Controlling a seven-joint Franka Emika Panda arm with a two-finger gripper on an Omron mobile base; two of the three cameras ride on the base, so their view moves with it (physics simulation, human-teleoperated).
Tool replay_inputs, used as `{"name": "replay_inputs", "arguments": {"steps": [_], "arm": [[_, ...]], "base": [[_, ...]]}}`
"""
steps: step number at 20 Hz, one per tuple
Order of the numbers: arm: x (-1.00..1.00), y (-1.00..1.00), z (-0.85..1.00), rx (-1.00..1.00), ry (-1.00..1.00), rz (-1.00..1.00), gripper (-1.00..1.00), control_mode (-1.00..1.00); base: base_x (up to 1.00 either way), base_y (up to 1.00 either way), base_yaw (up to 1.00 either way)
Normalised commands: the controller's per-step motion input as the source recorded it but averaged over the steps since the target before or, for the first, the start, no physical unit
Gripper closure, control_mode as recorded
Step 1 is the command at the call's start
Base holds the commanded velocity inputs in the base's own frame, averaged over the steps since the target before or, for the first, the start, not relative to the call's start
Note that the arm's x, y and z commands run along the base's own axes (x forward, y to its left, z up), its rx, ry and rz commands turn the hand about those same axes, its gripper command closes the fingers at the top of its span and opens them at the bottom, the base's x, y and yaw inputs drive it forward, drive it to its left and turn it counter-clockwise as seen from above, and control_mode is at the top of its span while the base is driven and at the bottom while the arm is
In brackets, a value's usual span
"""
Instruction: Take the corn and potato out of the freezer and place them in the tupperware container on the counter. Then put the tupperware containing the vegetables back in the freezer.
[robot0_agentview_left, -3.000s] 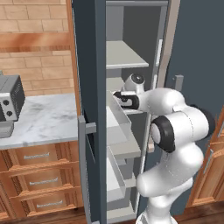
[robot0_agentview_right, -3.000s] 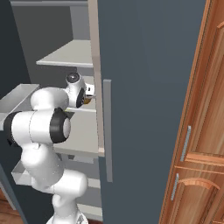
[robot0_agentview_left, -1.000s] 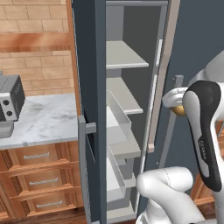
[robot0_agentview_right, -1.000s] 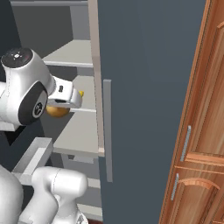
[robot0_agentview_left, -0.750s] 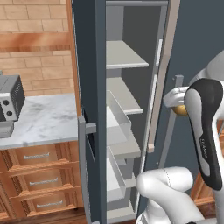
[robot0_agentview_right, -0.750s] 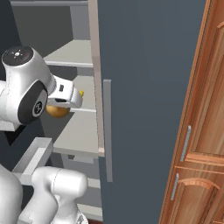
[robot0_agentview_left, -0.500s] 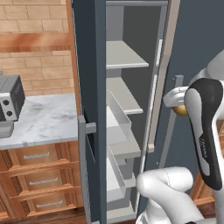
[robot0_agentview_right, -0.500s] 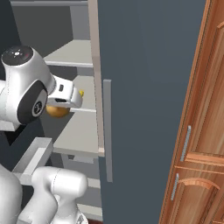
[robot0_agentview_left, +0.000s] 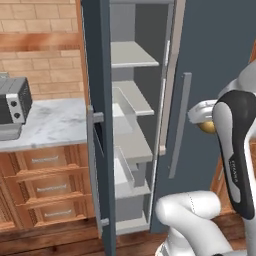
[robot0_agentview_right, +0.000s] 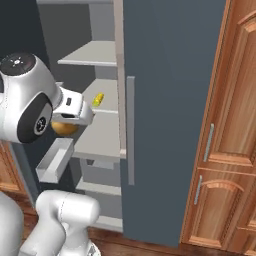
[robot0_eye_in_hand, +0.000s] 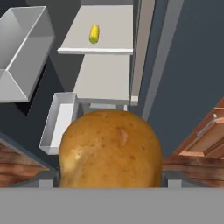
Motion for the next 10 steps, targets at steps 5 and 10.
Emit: {"name": "replay_inputs", "arguments": {"steps": [5,10], "arm": [[0.00,0.00,0.00,0.00,0.00,0.00,1.00,1.00],[0.00,0.00,0.00,0.00,0.00,0.00,1.00,1.00]], "base": [[-0.66,0.20,0.00],[-0.66,0.43,-0.01]]}}
